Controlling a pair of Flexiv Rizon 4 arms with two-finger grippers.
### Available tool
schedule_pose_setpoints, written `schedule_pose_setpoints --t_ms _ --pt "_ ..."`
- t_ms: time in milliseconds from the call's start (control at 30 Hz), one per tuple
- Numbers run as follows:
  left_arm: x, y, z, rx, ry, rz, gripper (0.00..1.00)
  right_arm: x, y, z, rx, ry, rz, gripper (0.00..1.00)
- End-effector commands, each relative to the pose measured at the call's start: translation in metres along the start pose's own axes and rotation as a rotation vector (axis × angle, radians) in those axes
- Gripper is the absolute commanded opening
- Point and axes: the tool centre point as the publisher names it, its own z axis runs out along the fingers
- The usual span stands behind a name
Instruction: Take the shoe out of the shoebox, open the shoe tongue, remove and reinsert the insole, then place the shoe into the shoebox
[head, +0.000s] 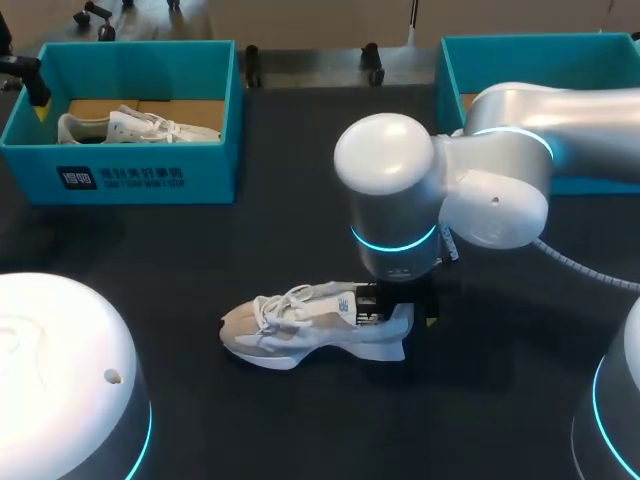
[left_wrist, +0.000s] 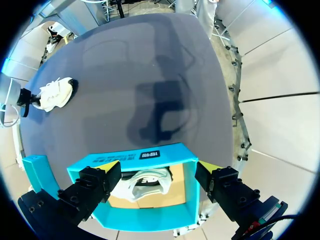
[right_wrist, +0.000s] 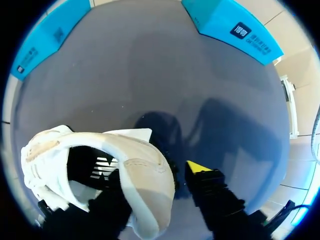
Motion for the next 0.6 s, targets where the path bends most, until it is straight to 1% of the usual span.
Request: schedule_pose_setpoints --t_ms 33,167,267,400,567,600 --pt "0.0 -0.002 0.0 -0.003 0.004 0.001 1.0 -0.002 0.001 -0.002 0.017 0.008 0.013 1.0" --pt "0.0 -0.002 0.0 -0.003 0.004 0.001 1.0 -0.004 0.0 -0.013 0.024 0.033 0.027 1.0" --pt "0.0 -0.002 0.0 -0.003 0.004 0.001 1.0 -0.01 -0.001 -0.03 0.024 0.081 0.048 1.0" --pt "0.0 -0.002 0.0 -0.003 0.004 0.001 1.0 -0.017 0.003 -0.051 0.014 0.199 0.008 1.0" --pt "0.0 -0.002 0.0 -0.003 0.004 0.001 1.0 -0.028 0.007 -0.074 -0.049 0.341 -0.09 1.0" --pt "0.0 -0.002 0.0 -0.003 0.004 0.001 1.0 -0.031 0.008 -0.077 -0.055 0.349 -0.101 1.0"
